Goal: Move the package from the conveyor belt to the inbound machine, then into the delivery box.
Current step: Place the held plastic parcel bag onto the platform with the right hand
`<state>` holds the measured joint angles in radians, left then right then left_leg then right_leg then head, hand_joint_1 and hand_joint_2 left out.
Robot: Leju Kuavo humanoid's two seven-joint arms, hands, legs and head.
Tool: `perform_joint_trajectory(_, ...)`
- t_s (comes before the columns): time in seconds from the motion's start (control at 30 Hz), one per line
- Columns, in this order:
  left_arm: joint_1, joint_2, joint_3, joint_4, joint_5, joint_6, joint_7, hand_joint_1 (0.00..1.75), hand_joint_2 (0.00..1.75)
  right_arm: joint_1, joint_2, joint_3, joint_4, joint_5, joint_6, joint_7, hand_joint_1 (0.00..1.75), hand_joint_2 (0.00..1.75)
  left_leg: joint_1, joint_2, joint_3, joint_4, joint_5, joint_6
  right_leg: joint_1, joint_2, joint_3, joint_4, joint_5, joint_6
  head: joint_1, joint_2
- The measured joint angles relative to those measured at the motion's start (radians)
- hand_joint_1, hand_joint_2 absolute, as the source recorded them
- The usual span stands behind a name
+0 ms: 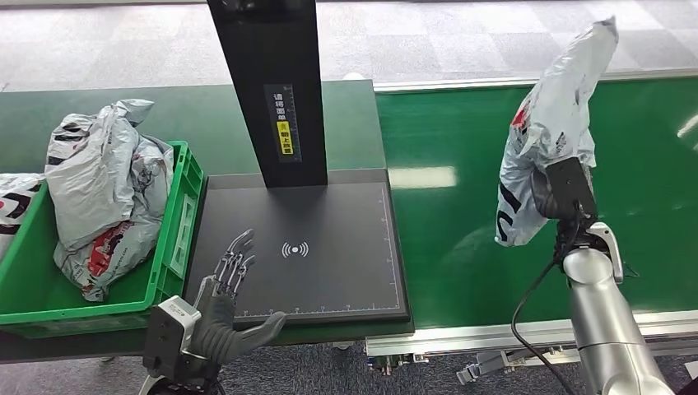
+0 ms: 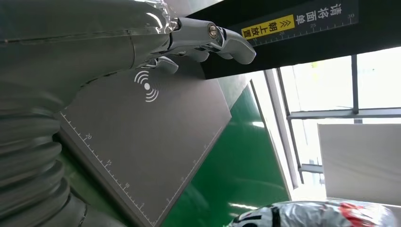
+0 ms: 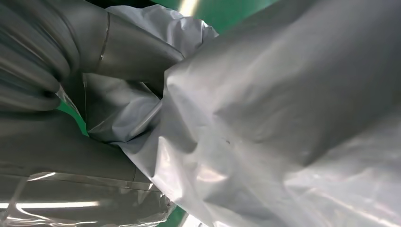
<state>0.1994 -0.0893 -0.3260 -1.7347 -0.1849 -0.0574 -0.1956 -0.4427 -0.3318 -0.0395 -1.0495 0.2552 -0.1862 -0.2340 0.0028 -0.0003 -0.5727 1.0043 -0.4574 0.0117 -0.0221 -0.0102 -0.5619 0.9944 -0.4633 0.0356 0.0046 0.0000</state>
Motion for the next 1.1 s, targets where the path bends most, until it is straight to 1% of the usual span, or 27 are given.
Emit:
perform_joint_trajectory(0.1,-0.009,0.0,-0.002,0.008,0.005,0.003,-0.004,0.0,1.75,-0.001,0.029,0.008,-0.062,-0.077,0.044,-0.025,1.75,1.75,0.0,0.0,0.0,0.0,0.0,0.0,0.0,0.0,0.0,0.001,0.0,0.0,0.0,0.0)
perform_joint_trajectory(0.2,-0.017,0.0,-0.006,0.016,0.007,-0.005,-0.006,0.0,1.75,0.012,0.057,0.052,-0.143,-0.142,0.107,-0.021,1.75,1.75,0.0,0.0,0.0,0.0,0.0,-0.001,0.0,0.0,0.0,0.001,0.0,0.0,0.0,0.0)
perform_joint_trajectory(0.37,-0.041,0.0,-0.013,0.034,0.007,-0.029,-0.01,0.0,1.75,0.051,0.104,0.192,-0.285,-0.271,0.244,0.004,1.75,1.75,0.001,0.001,0.0,-0.001,0.0,-0.001,0.001,0.001,-0.001,0.001,0.0,-0.001,0.0,0.0)
perform_joint_trajectory(0.53,-0.064,0.0,-0.022,0.052,0.006,-0.047,-0.009,0.0,1.75,0.049,0.154,0.343,-0.346,-0.413,0.321,0.032,1.75,1.75,0.001,0.001,0.0,-0.001,0.001,-0.001,0.001,0.001,-0.001,0.001,0.0,-0.001,0.0,0.0)
perform_joint_trajectory(0.63,-0.071,0.0,-0.022,0.06,0.005,-0.05,-0.009,0.0,1.75,0.049,0.178,0.43,-0.354,-0.467,0.345,0.04,1.75,1.75,0.001,0.001,0.0,-0.001,0.001,-0.001,0.001,0.001,-0.001,0.001,0.0,-0.001,0.0,0.0)
perform_joint_trajectory(0.77,-0.073,0.0,-0.022,0.069,0.005,-0.052,-0.009,0.0,1.75,0.042,0.198,0.513,-0.353,-0.49,0.349,0.04,1.75,1.75,0.001,0.001,0.0,-0.001,0.001,-0.001,0.0,0.001,-0.001,0.001,0.0,-0.001,0.0,0.0)
perform_joint_trajectory(0.9,-0.073,0.0,-0.022,0.077,0.004,-0.05,-0.01,0.0,1.75,0.026,0.213,0.557,-0.344,-0.519,0.348,0.047,1.75,1.75,0.001,0.001,0.0,-0.001,0.001,-0.001,0.0,0.001,-0.001,0.001,0.0,-0.001,0.0,0.0)
perform_joint_trajectory(1.1,-0.072,0.001,-0.023,0.082,0.004,-0.046,-0.014,0.0,1.75,-0.022,0.232,0.591,-0.304,-0.561,0.364,0.06,1.75,1.75,0.001,0.001,0.0,-0.001,0.001,-0.001,0.001,0.0,-0.001,0.001,0.0,-0.001,0.0,0.0)
